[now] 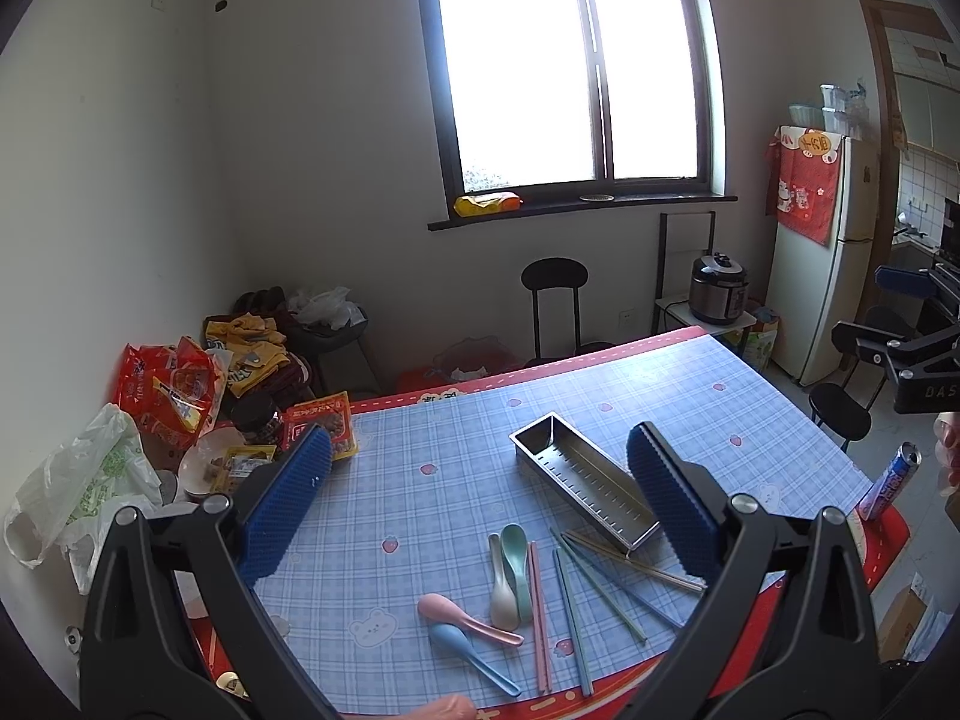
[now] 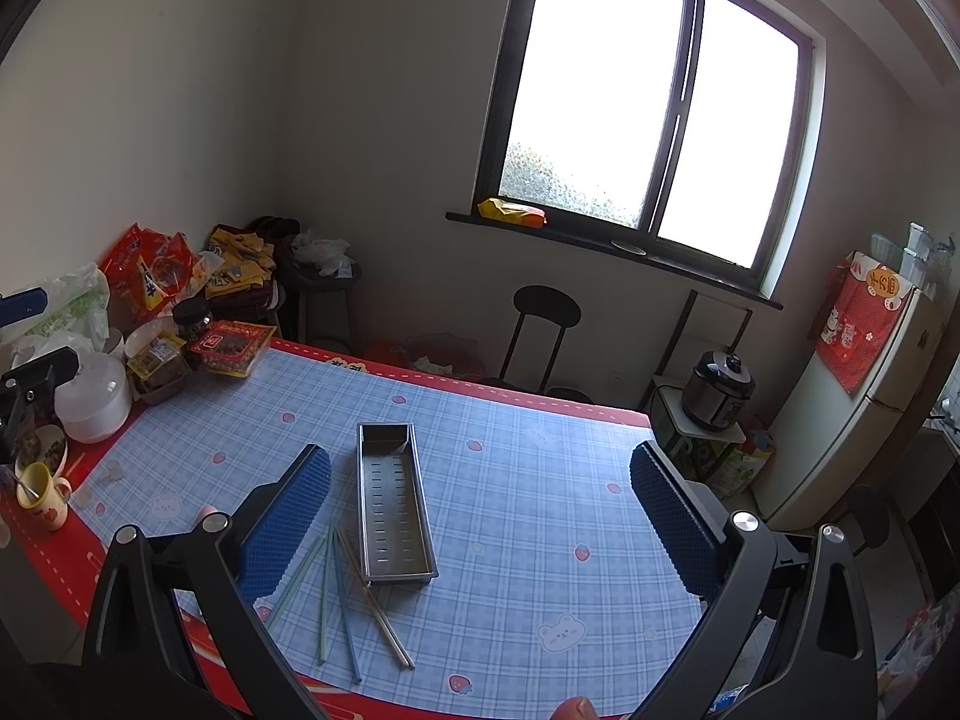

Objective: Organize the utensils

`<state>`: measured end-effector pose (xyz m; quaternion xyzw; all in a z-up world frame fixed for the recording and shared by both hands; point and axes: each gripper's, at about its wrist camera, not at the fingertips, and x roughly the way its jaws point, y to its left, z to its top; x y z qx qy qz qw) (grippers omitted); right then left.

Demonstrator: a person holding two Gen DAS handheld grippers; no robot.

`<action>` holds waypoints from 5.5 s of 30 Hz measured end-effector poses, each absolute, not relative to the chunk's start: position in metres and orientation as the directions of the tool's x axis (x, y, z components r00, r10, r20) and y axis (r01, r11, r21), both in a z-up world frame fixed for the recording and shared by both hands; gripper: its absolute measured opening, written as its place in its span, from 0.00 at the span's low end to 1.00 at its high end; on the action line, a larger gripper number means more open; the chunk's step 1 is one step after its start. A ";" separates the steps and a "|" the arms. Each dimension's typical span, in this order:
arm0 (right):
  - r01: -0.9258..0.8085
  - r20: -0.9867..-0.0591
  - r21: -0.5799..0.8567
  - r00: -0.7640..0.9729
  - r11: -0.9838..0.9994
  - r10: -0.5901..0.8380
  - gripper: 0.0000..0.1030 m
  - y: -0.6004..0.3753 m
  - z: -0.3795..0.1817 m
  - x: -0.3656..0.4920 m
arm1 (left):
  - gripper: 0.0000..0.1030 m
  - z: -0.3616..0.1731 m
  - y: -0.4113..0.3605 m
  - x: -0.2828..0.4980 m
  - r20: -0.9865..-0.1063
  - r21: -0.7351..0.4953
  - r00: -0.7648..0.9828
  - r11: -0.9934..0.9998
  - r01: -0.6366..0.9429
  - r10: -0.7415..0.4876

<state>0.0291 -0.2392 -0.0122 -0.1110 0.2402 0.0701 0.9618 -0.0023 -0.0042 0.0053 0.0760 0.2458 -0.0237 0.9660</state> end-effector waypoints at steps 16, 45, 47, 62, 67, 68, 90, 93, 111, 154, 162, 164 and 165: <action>-0.191 -0.481 -0.175 0.873 0.966 0.086 0.95 -0.236 -0.011 0.030 | 0.95 0.006 -0.005 -0.003 -0.480 0.131 0.877 0.988 0.085 -0.012; -0.196 -0.483 -0.167 0.871 0.966 0.093 0.95 -0.231 -0.012 0.032 | 0.95 0.006 -0.004 -0.003 -0.480 0.127 0.877 0.988 0.083 -0.012; -0.199 -0.484 -0.163 0.869 0.966 0.097 0.95 -0.228 -0.013 0.033 | 0.95 0.005 -0.003 -0.003 -0.481 0.126 0.877 0.989 0.081 -0.011; -0.280 -0.629 0.068 0.733 0.958 0.259 0.95 -0.205 -0.134 0.068 | 0.95 -0.107 0.097 0.026 -0.666 -0.261 0.729 0.965 -0.029 -0.158; -0.286 -0.707 0.152 0.638 0.946 0.306 0.95 -0.194 -0.197 0.081 | 0.95 -0.159 0.126 0.023 -0.716 -0.254 0.688 0.961 -0.105 -0.114; -0.283 -0.719 0.159 0.623 0.946 0.308 0.95 -0.190 -0.207 0.082 | 0.95 -0.167 0.129 0.022 -0.720 -0.238 0.687 0.964 -0.114 -0.097; -0.272 -0.875 0.125 0.423 0.954 0.235 0.72 -0.203 -0.323 0.102 | 0.95 -0.306 0.127 0.043 -0.877 -0.139 0.473 0.988 -0.071 -0.090; -0.330 -0.874 0.165 0.388 0.929 0.293 0.52 -0.200 -0.332 0.110 | 0.95 -0.304 0.124 0.037 -0.882 -0.122 0.470 0.981 -0.150 -0.037; -0.579 -0.881 0.210 0.236 0.787 0.409 0.14 -0.157 -0.374 0.138 | 0.62 -0.304 0.092 -0.009 -0.917 -0.098 0.390 0.902 -0.420 0.082; -0.395 -0.908 0.186 0.282 0.900 0.311 0.07 -0.157 -0.376 0.130 | 0.24 -0.355 0.089 0.092 -0.880 -0.309 0.408 0.945 -0.105 -0.242; -0.392 -0.907 0.189 0.283 0.901 0.313 0.07 -0.159 -0.377 0.129 | 0.23 -0.364 0.057 0.087 -0.895 -0.277 0.370 0.960 -0.027 -0.248; -0.392 -0.907 0.188 0.283 0.901 0.312 0.07 -0.159 -0.377 0.129 | 0.16 -0.365 0.055 0.088 -0.906 -0.246 0.363 0.969 -0.029 -0.219; -0.393 -0.907 0.186 0.283 0.901 0.311 0.07 -0.158 -0.376 0.129 | 0.16 -0.365 0.058 0.085 -0.909 -0.234 0.360 0.972 -0.032 -0.208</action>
